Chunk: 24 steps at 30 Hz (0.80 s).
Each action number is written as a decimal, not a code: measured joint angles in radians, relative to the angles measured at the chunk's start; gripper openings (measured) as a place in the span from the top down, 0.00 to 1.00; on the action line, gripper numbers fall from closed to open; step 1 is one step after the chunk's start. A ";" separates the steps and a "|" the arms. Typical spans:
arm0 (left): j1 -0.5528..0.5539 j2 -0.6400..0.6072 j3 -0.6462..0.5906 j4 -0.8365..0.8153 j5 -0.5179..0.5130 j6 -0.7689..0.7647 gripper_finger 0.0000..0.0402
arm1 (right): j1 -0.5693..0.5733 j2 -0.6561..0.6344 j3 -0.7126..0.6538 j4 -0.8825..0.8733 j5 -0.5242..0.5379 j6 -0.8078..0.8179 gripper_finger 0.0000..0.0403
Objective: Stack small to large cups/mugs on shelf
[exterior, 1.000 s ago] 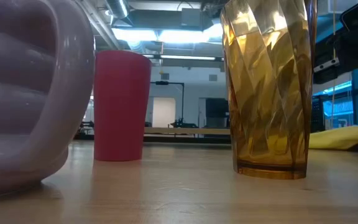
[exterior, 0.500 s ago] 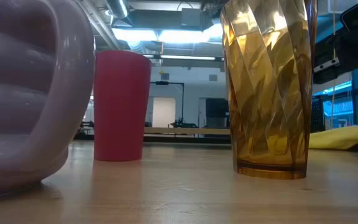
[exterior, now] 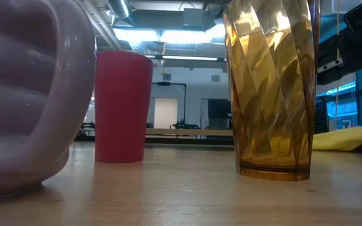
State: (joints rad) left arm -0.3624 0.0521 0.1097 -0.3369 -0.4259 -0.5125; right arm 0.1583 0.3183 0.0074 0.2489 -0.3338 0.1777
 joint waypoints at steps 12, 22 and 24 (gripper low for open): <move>0.000 0.000 0.000 0.000 0.000 0.000 0.87 | 0.000 0.000 0.000 0.000 0.000 -0.001 0.94; 0.000 0.000 0.000 0.000 0.000 0.000 0.87 | 0.000 0.000 0.000 0.032 0.000 -0.002 0.94; 0.000 0.000 0.000 0.000 0.000 0.000 0.87 | 0.000 0.000 0.000 0.095 0.014 -0.005 0.94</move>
State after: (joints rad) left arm -0.3622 0.0521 0.1097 -0.3368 -0.4257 -0.5123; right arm 0.1585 0.3187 0.0074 0.3442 -0.3199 0.1727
